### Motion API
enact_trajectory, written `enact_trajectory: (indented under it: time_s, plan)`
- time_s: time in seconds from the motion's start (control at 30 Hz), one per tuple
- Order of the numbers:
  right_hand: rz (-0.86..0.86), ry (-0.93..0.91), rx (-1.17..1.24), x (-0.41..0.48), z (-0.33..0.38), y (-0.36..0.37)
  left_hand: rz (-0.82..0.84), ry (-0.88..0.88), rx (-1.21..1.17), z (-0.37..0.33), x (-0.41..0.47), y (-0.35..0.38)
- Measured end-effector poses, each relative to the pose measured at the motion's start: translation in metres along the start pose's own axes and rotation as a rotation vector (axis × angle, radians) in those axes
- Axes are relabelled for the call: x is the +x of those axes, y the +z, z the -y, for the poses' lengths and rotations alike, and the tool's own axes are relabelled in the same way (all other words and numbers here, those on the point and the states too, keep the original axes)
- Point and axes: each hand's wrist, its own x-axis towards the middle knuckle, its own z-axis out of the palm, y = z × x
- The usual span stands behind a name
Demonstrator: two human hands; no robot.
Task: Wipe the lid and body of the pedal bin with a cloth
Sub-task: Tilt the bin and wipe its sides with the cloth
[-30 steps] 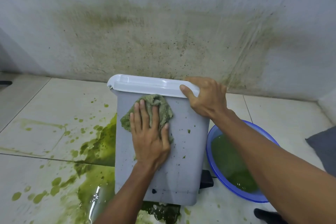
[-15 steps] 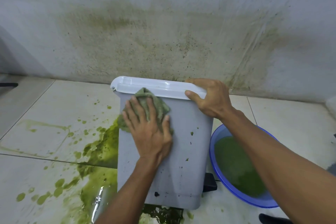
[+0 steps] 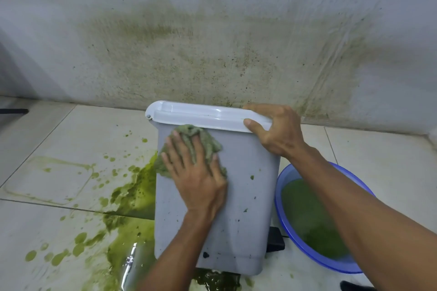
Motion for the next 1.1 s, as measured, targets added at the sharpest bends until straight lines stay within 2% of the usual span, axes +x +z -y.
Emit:
enact_trajectory:
  time_s: [0.1, 0.2, 0.27, 0.37, 0.43, 0.5, 0.63, 0.7, 0.77, 0.87, 0.93, 1.0, 1.1]
  plan:
    - [0.011, 0.009, 0.016, 0.0, 0.0, 0.0, 0.067, 0.259, -0.057, -0.042, -0.026, 0.013]
    - [0.05, 0.0, 0.019, 0.0, -0.001, -0.004, 0.118, 0.516, -0.065, -0.046, -0.039, 0.02]
    - [0.1, -0.005, 0.01, 0.001, -0.003, -0.008, 0.086, 0.508, -0.061, -0.037, -0.032, 0.019]
    - [0.133, 0.007, 0.024, 0.003, -0.005, -0.01, 0.043, 0.395, -0.044, -0.038, -0.023, 0.019]
    - [0.119, -0.001, 0.034, 0.001, -0.006, -0.008, 0.063, 0.423, -0.028, -0.046, -0.027, 0.022]
    - [0.102, -0.003, 0.033, 0.0, -0.006, -0.006, 0.093, 0.526, -0.04, -0.043, -0.041, 0.023]
    - [0.081, 0.011, 0.027, -0.002, -0.005, -0.006, 0.229, 0.881, -0.071, 0.002, -0.092, 0.017]
    - [0.074, 0.006, 0.021, -0.004, -0.003, -0.006, 0.278, 0.995, -0.052, 0.019, -0.099, 0.013]
    - [0.07, 0.004, 0.018, -0.005, -0.001, -0.006, 0.239, 0.965, -0.077, 0.017, -0.08, 0.013]
    - [0.076, 0.022, 0.019, -0.005, -0.001, -0.006, 0.155, 0.798, -0.105, -0.011, -0.035, 0.013]
    - [0.077, 0.035, 0.025, -0.004, -0.001, -0.007, 0.157, 0.761, -0.109, -0.026, -0.022, 0.013]
    - [0.08, 0.039, 0.031, -0.003, -0.001, -0.006, 0.18, 0.811, -0.107, -0.026, -0.03, 0.013]
    - [0.076, 0.044, 0.02, -0.003, -0.002, -0.004, 0.289, 1.006, -0.112, -0.002, -0.074, 0.013]
